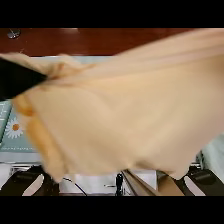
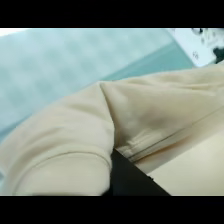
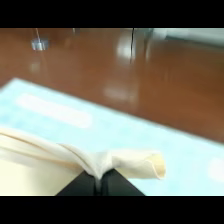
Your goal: Fold the shirts.
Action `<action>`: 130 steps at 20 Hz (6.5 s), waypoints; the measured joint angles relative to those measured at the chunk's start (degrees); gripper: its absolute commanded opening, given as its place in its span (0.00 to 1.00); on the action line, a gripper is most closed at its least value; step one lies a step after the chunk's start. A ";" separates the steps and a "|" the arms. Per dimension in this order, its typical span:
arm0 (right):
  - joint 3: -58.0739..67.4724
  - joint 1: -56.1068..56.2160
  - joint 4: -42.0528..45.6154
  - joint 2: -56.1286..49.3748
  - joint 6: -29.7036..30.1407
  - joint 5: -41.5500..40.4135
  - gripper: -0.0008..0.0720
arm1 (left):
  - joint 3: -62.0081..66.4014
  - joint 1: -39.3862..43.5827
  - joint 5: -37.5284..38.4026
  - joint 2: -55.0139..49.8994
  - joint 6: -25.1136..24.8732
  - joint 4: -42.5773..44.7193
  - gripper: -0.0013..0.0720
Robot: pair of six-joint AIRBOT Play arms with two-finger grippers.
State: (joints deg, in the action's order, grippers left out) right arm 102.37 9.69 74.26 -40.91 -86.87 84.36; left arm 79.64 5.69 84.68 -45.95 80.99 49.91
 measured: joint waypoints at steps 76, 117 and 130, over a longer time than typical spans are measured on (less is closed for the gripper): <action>-38.14 -18.97 -27.98 -39.28 9.46 -24.00 0.04 | -33.94 -7.26 -18.40 -25.00 -18.53 -16.20 0.05; -13.53 -18.51 -4.46 -22.34 -0.81 -8.09 0.05 | -5.62 -6.58 -34.75 -18.47 -2.43 1.88 0.05; -12.37 -19.56 -28.09 -53.00 2.78 -27.96 0.86 | 6.19 -4.70 -33.53 -43.54 0.31 -1.44 0.98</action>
State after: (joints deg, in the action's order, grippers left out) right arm 90.00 -9.87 46.17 -93.91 -84.09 56.40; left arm 85.82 0.99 51.16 -89.49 81.30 48.47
